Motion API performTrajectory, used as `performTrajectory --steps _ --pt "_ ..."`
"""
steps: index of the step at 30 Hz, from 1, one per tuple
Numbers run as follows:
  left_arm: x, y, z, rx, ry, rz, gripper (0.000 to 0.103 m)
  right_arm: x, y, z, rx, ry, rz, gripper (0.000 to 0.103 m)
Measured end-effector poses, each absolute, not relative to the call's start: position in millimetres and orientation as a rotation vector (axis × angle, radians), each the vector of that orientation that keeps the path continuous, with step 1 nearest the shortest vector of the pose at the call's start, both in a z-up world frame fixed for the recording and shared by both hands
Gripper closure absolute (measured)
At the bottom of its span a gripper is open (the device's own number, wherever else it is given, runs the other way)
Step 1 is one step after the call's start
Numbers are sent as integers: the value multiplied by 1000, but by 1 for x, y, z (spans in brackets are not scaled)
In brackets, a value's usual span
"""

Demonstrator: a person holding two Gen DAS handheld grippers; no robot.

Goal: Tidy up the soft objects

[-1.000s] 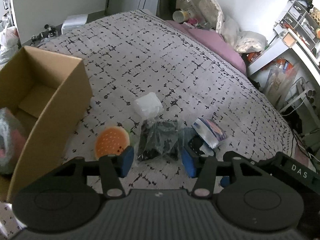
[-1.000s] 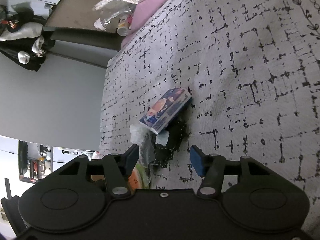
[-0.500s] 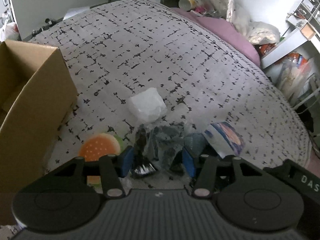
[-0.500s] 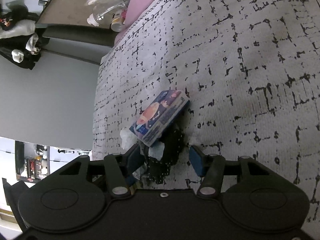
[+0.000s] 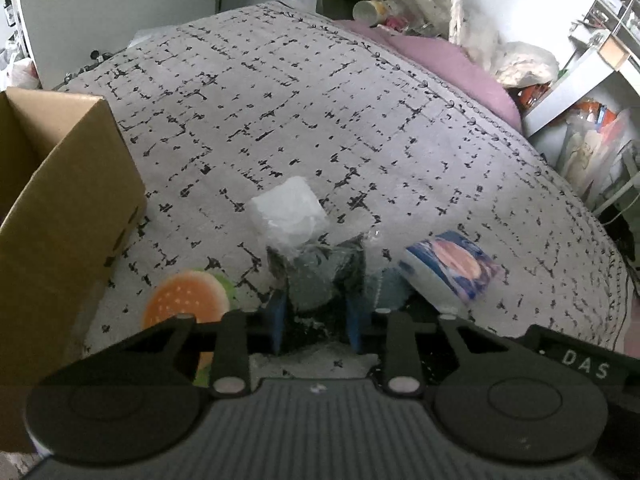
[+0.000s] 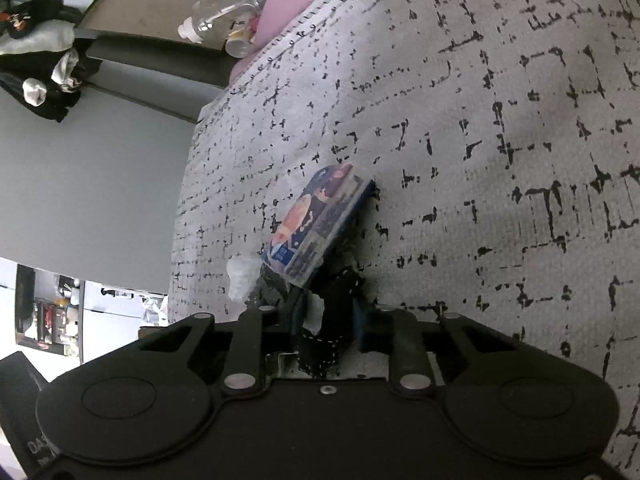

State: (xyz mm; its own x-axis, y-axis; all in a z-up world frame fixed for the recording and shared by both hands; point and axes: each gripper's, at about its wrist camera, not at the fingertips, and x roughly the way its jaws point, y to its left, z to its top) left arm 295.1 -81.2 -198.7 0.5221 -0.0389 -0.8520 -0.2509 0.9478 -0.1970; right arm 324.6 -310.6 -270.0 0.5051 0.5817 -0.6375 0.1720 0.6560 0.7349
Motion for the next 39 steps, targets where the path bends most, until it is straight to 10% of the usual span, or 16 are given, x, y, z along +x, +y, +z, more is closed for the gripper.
performTrajectory --steps 39 --pt "190 -33 -106 -348 880 123 77 224 -313 -192 787 774 293 80"
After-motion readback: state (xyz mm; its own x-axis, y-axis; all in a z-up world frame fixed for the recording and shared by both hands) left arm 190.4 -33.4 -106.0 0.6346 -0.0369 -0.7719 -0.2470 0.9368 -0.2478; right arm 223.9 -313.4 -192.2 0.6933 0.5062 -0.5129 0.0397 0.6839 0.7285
